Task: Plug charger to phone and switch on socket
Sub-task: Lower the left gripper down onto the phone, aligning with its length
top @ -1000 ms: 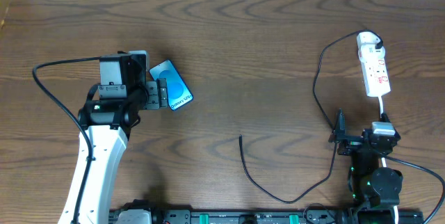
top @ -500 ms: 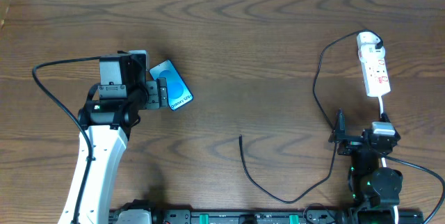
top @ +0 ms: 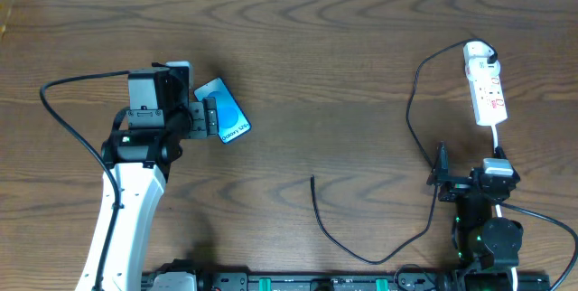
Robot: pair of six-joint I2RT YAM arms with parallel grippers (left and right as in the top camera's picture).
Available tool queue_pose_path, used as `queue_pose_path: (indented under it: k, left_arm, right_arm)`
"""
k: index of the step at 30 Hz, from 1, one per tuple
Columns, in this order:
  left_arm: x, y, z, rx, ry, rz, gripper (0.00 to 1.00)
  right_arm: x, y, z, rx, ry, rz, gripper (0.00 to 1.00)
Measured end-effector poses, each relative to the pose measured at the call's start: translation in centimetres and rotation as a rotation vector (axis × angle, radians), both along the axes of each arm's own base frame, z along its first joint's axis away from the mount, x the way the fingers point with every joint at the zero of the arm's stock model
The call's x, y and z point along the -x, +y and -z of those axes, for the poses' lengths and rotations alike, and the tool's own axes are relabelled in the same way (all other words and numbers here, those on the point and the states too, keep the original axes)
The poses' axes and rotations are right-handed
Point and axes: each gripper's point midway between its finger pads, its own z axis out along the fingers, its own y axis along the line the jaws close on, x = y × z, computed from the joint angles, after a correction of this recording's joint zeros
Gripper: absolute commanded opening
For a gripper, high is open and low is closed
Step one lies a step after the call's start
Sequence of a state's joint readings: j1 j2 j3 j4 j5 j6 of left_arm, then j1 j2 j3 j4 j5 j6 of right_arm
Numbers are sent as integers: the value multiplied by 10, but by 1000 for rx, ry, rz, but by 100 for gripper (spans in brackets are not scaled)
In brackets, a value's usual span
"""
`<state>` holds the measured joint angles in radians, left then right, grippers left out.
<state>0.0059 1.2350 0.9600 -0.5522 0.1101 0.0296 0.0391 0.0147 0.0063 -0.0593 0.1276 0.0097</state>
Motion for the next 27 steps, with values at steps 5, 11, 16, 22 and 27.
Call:
queue_pose_path:
  k: [5,11,16,22,27]
  left_arm:
    - [-11,-4,-20,19,-52,16,87]
    - [-32,-11,-32,51,-69,39,87]
    - [-50,-20,-17,78,-14,37,87]
    - [-68,-33,6,141,63,-30,87]
    - [-72,-25,16,176,109,-177,87]
  right_arm:
    - [0,0,0,0,0,0,99]
    - [0,0,0,0,0,0,99]
    - [0,0,0,0,0,0,99]
    - [0,0,0,0,0,0,99]
    - [0,0,0,0,0,0,99]
